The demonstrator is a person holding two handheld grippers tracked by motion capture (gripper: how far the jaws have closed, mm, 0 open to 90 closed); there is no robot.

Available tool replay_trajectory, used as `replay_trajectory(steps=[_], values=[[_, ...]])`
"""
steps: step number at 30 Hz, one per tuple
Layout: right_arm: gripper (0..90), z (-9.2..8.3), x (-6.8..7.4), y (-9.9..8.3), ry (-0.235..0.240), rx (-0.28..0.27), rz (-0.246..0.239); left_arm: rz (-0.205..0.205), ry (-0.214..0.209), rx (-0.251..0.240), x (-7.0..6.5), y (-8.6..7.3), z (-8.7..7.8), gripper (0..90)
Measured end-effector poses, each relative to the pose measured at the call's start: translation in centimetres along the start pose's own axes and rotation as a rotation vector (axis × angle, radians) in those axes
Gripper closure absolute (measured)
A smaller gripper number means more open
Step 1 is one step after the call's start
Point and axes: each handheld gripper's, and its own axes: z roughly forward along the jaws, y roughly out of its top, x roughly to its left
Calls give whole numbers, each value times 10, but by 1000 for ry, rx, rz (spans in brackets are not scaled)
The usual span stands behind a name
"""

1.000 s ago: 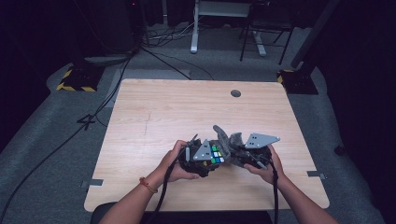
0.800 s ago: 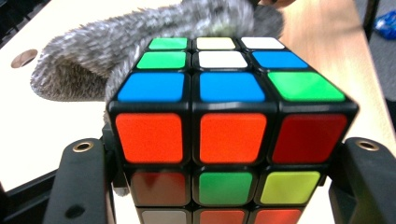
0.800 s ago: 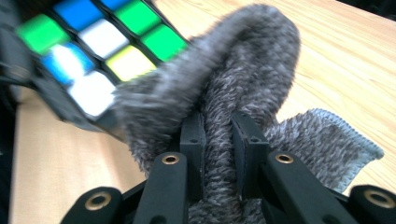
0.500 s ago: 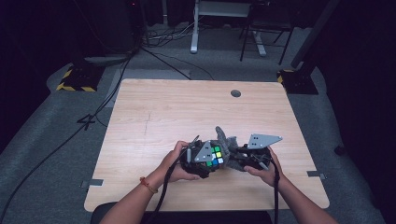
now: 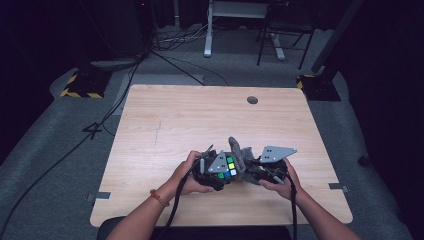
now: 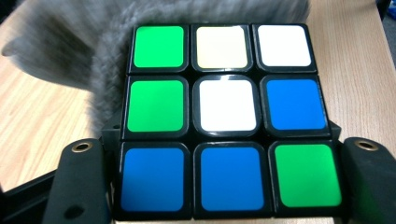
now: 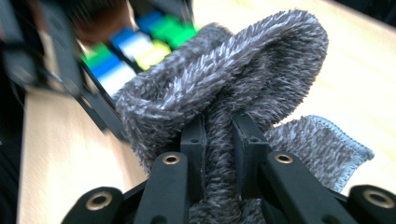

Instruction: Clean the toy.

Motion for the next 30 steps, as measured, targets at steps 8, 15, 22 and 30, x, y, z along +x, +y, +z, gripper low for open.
replay_trajectory(steps=[8, 15, 22, 30], values=[[769, 6, -2, -4, 11, 44, 8, -15, 1, 3, 2, -1, -2, 334], [766, -8, 7, 10, 5, -72, -16, -6, -9, -6, 1, -1, 1, 333], [766, 12, 3, -3, -31, 69, -16, -8, -11, -22, 1, 0, -5, 333], [766, 0, 8, 4, -10, -17, -29, -16, -8, -16, 3, -3, -4, 334]])
